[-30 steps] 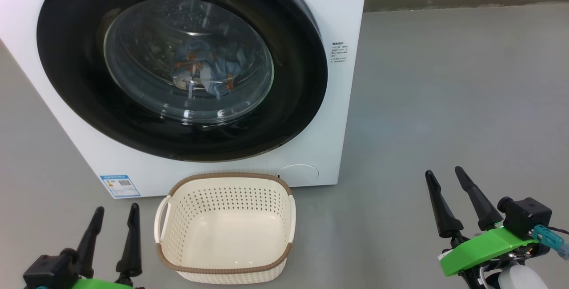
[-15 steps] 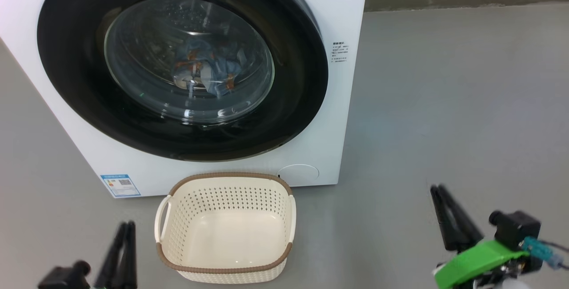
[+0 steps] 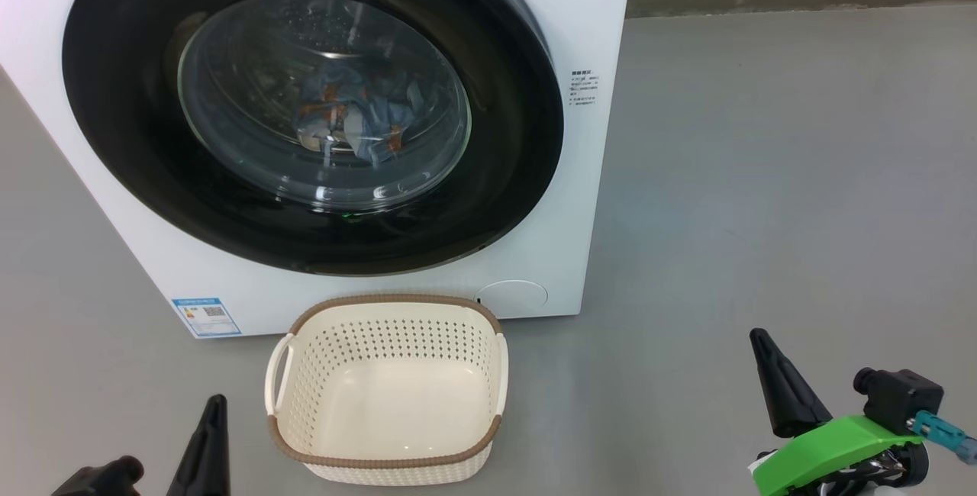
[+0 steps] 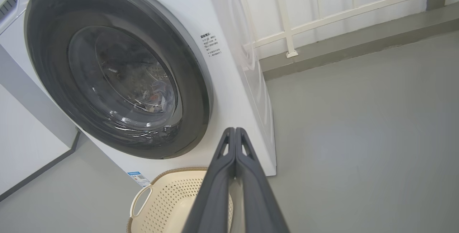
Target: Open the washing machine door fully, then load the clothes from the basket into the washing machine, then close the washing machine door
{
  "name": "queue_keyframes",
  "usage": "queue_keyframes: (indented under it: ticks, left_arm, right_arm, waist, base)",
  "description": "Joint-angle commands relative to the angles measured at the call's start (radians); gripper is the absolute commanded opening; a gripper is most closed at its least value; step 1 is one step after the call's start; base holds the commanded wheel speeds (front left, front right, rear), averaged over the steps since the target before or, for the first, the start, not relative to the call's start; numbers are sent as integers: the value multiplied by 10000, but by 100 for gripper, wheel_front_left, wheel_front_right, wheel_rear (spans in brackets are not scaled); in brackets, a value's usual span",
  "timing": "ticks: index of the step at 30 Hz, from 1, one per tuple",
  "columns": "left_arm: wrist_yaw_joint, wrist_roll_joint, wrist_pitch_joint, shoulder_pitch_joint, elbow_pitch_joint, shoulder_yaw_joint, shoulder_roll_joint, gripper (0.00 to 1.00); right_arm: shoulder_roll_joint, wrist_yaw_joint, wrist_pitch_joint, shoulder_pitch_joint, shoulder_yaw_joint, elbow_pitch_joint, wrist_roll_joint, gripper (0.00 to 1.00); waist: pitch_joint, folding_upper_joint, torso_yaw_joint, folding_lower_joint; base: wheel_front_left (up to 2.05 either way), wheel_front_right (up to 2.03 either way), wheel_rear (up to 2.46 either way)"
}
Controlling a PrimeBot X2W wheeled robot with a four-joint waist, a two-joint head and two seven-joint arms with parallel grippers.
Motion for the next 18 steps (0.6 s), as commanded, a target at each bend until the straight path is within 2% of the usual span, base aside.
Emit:
queue_keyframes:
  ticks: [1,18]
  left_arm:
    - [-2,-291,51,-378,-186,172,91,0]
    - [-5,-1801,523,-535,-78,405,-28,0]
  right_arm:
    - [-28,-3,50,-253,-95,-284,385,0]
    - [124,-5,522,-227,-346,-358,1918,0]
  waist:
    - [4,0,0,-1]
    - [45,0,-3,-2]
  base:
    - [0,0,0]
    - [0,0,0]
